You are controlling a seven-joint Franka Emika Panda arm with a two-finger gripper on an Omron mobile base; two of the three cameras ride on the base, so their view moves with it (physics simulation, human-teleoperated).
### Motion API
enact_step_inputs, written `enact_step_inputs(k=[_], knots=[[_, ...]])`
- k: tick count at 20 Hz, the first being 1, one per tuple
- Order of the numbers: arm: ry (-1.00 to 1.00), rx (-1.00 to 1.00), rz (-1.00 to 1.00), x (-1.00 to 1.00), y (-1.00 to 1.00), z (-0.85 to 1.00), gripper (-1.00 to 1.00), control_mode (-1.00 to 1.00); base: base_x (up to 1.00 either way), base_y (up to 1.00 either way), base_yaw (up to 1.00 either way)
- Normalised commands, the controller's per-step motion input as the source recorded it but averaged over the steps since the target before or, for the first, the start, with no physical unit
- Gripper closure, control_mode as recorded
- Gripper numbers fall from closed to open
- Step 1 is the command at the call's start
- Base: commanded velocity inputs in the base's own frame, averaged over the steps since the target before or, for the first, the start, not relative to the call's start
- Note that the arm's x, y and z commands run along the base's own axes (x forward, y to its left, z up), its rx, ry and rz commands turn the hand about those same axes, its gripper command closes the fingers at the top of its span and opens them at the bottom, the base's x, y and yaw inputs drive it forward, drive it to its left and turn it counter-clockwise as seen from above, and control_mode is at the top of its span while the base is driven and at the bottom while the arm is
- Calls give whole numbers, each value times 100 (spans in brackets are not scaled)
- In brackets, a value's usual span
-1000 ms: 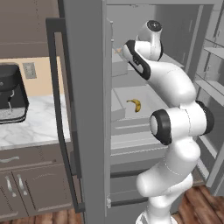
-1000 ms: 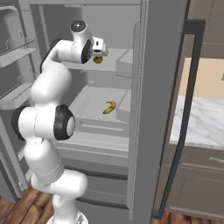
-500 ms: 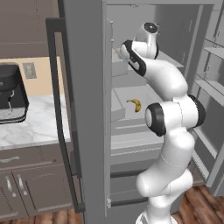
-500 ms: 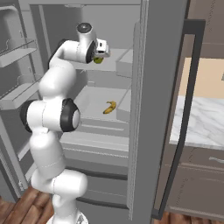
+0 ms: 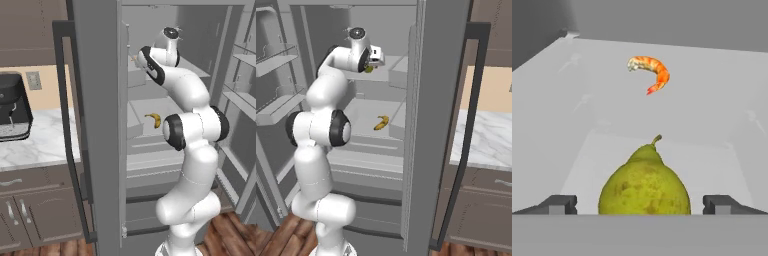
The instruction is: Pick up the banana and pear from the fridge and place one fruit on each plate on the dining counter.
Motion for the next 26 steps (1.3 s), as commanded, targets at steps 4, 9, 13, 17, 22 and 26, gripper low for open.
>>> enact_step_inputs(k=[4,9,13,17,22,26], knots=[[4,0,0,30,0,-11,-100,-100,0,0,0],[6,0,0,-7,0,-1,-100,-100,0,0,0],[5,0,0,-4,0,-6,-100,-100,0,0,0],[4,0,0,0,0,-18,-100,-100,0,0,0],[2,0,0,4,6,-29,-100,-100,0,0,0],[0,0,0,13,12,-27,100,-100,0,0,0]])
